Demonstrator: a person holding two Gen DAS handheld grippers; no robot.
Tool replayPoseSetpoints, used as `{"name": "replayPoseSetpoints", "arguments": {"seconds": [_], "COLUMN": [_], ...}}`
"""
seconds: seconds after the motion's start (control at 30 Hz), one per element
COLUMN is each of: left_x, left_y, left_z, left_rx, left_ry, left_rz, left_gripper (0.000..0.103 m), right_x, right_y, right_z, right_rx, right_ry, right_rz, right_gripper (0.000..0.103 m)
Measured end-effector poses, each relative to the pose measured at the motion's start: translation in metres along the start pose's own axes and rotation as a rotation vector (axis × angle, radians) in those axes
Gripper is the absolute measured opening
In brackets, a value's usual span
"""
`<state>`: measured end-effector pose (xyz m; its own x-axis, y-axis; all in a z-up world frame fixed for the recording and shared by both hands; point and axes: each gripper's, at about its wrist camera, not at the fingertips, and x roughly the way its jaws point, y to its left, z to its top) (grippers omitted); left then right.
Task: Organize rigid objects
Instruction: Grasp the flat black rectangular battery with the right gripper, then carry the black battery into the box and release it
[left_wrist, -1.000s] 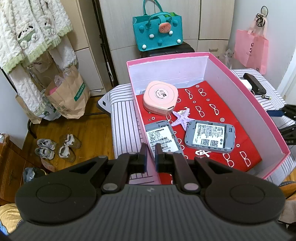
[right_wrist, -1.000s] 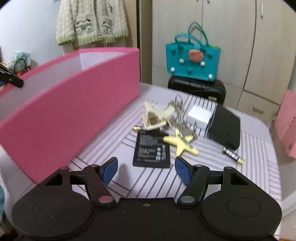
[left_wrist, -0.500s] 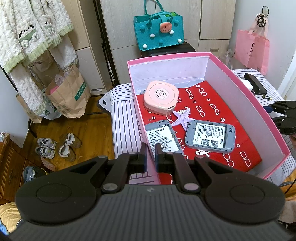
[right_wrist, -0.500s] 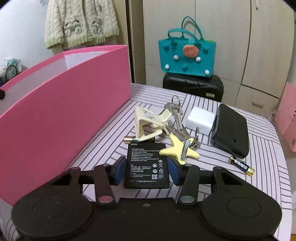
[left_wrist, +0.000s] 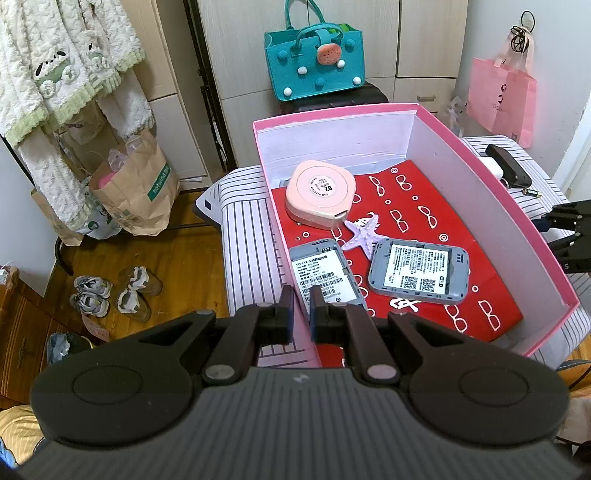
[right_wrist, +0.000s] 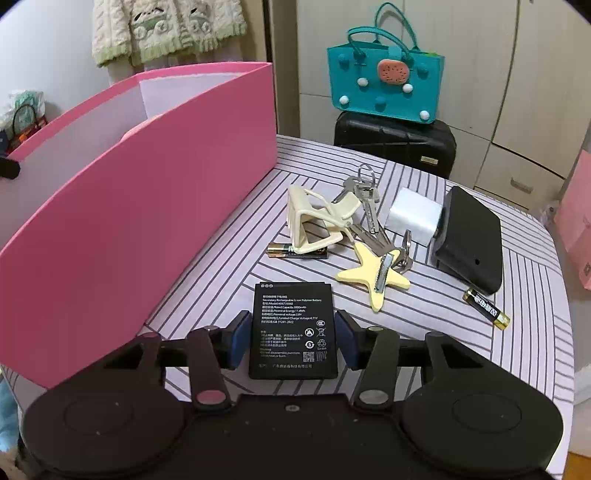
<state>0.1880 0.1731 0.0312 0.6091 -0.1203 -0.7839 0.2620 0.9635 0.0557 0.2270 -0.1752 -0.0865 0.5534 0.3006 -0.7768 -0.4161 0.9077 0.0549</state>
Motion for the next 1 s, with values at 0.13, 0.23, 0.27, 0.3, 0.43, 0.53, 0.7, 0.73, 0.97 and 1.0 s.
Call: {"name": "replayPoseSetpoints", "arguments": {"seconds": [0.13,0.23,0.27,0.3,0.43,0.53,0.7,0.73,0.97,1.0], "left_x": [0.0,0.0,0.0,0.0,-0.001,0.0,0.001,0.001,0.001,0.0], "left_y": [0.0,-0.001,-0.001,-0.001,-0.003,-0.01,-0.016,-0.017,-0.017,-0.015], "left_z": [0.0,0.0,0.0,0.0,-0.001,0.0,0.005,0.006,0.008,0.008], "left_rx": [-0.003,-0.002,0.0,0.003,0.021,0.064,0.119,0.129,0.135,0.125], "left_ry": [0.0,0.001,0.003,0.005,0.014,0.026,0.055,0.061,0.074,0.071], "left_rz": [-0.005,-0.004,-0.004,-0.004,0.001,0.027,0.051,0.056,0.054,0.049], "left_gripper": [0.007,0.007,0.007,0.007,0.007,0.007,0.007,0.007,0.007,0.007], "right_x": [-0.011,-0.026,-0.033,-0.039,-0.07,-0.093,-0.112,-0.111,-0.059,-0.046], "right_y": [0.004,0.007,0.008,0.01,0.019,0.029,0.056,0.063,0.111,0.116], "right_z": [-0.002,0.001,0.003,0.005,0.021,0.041,0.077,0.083,0.122,0.127], "right_rx": [-0.003,-0.003,-0.009,-0.016,-0.053,-0.089,-0.183,-0.206,-0.377,-0.391], "right_ry": [-0.014,-0.04,-0.052,-0.062,-0.113,-0.152,-0.177,-0.171,-0.056,-0.033], "right_rz": [-0.003,-0.003,-0.005,-0.006,0.0,0.037,0.144,0.165,0.171,0.163], "right_gripper": [0.054,0.054,0.054,0.054,0.054,0.054,0.054,0.054,0.054,0.054]}}
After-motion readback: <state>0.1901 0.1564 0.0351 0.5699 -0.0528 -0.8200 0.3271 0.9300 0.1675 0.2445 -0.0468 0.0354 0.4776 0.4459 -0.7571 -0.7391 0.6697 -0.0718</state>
